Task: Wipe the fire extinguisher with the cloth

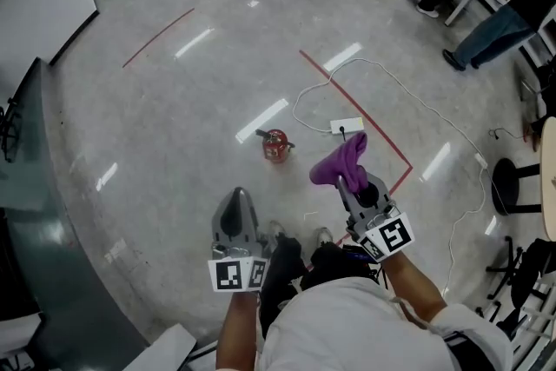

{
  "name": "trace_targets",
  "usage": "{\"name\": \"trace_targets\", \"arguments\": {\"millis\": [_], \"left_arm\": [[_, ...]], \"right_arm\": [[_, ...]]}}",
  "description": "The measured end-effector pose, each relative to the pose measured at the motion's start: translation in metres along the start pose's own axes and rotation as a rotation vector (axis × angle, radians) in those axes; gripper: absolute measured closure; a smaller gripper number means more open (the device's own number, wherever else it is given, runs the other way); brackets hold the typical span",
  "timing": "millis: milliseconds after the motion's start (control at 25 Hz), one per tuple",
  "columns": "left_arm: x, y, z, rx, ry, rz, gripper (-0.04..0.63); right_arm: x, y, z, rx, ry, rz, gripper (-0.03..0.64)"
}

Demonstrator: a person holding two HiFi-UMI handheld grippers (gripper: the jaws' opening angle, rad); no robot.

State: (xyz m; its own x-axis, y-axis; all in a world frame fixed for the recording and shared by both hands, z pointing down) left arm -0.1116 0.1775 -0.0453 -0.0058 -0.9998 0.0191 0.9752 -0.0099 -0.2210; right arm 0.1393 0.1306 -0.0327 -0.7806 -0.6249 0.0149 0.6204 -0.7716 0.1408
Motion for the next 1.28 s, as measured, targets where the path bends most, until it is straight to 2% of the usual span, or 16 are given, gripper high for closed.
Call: {"name": "trace_targets", "arguments": {"millis": [200, 360, 480, 680, 800, 960, 1000, 1160, 1280], "left_arm": [[0.039, -0.03, 0.009, -0.004, -0.029, 0.088, 0.591], [0.061, -0.046, 0.034, 0.01, -0.05, 0.101, 0.591], [0.082, -0.059, 0.067, 0.008, -0.06, 0.1, 0.591], [0.108, -0.069, 0.151, 0.006, -0.056, 0.088, 0.591], [0.118, -0.069, 0.211, 0.012, -0.046, 0.111, 0.591], [0.129, -0.063, 0.292, 0.128, -0.02, 0.195, 0.591], [0.132, -0.064, 0.311, 0.114, -0.014, 0.188, 0.591], [0.147, -0.08, 0.38, -0.044, -0.022, 0.126, 0.591], [0.157, -0.083, 0.425, -0.044, -0.033, 0.138, 0.592]], "right_arm": [[0.031, 0.008, 0.012, 0.018, 0.004, 0.057, 0.568], [0.047, 0.024, 0.036, 0.016, -0.007, 0.071, 0.568], [0.062, 0.04, 0.069, 0.019, -0.009, 0.067, 0.568], [0.085, 0.074, 0.153, -0.001, -0.038, 0.024, 0.568], [0.098, 0.096, 0.21, -0.019, -0.049, -0.012, 0.568], [0.113, 0.118, 0.28, -0.036, -0.023, -0.055, 0.568], [0.114, 0.123, 0.296, -0.039, -0.015, -0.058, 0.568], [0.115, 0.137, 0.361, -0.054, -0.014, -0.066, 0.568], [0.116, 0.144, 0.405, -0.082, -0.013, -0.079, 0.568]]}}
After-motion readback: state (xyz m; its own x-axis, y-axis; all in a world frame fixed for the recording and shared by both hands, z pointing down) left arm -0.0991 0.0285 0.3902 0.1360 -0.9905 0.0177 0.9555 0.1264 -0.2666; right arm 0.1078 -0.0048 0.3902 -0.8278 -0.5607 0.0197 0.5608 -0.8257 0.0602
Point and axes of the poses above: the fingertips, and each gripper's own axes: x forward along the fingers, y to its right, z out of its underside, the point moved 5 cm from there along -x, backward along the fingers, and after that the axes turned 10 degrees about -z, right-handed, at the moved point
